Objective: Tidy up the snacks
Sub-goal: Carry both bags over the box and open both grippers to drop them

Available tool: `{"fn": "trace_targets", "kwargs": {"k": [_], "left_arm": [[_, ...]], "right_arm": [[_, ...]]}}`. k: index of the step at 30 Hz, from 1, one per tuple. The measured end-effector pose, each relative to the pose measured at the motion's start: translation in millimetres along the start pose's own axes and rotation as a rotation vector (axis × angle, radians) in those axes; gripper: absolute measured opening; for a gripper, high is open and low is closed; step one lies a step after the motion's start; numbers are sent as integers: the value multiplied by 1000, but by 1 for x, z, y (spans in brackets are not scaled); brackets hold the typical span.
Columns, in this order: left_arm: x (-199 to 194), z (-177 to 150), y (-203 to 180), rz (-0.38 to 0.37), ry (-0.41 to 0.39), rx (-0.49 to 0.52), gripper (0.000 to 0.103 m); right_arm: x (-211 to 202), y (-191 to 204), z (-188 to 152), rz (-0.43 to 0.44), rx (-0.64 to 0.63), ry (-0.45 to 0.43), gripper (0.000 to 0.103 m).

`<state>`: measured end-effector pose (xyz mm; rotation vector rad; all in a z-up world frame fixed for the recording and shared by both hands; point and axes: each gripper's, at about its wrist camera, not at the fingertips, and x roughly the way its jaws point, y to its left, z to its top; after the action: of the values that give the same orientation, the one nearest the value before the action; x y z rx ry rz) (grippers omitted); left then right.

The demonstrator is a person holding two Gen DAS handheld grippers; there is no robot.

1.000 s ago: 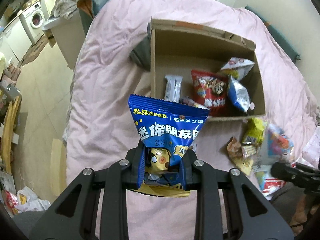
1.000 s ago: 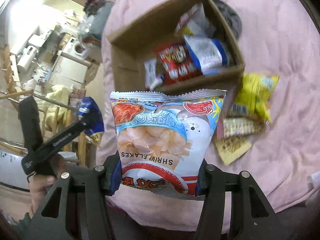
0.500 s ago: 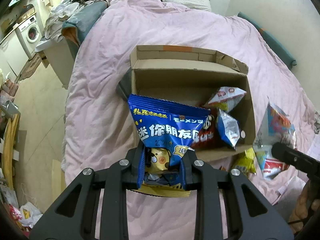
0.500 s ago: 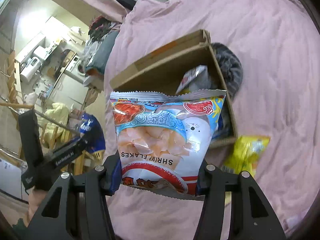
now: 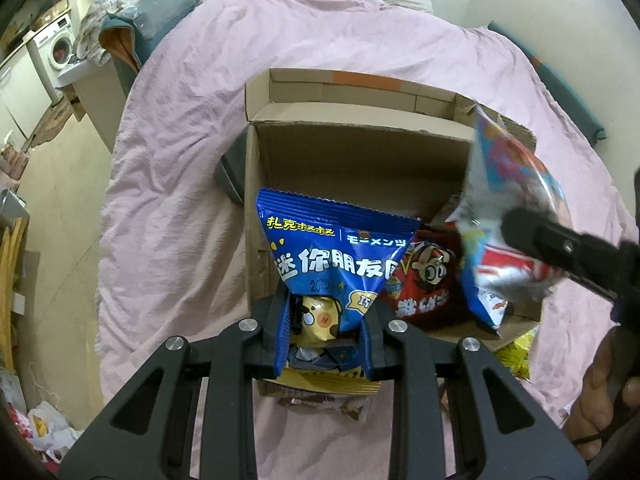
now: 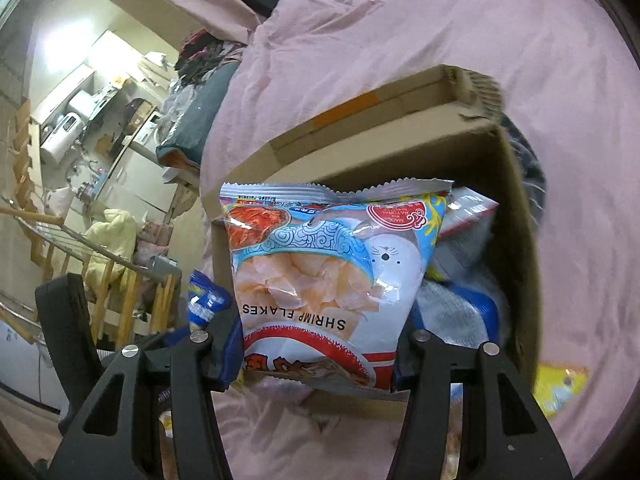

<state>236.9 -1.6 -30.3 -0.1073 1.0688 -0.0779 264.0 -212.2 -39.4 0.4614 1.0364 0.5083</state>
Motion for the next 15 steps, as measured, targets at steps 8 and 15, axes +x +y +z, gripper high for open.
{"fn": "trace_targets", "kwargs": {"k": [8,15], "left_arm": [[11,3,-5,39,-13,33,24],[11,1,-12,64,-31,62,24]], "right_arm": [[20,-8,4,2,3,9,58],[33,-18,6,35,29,26,59]]}}
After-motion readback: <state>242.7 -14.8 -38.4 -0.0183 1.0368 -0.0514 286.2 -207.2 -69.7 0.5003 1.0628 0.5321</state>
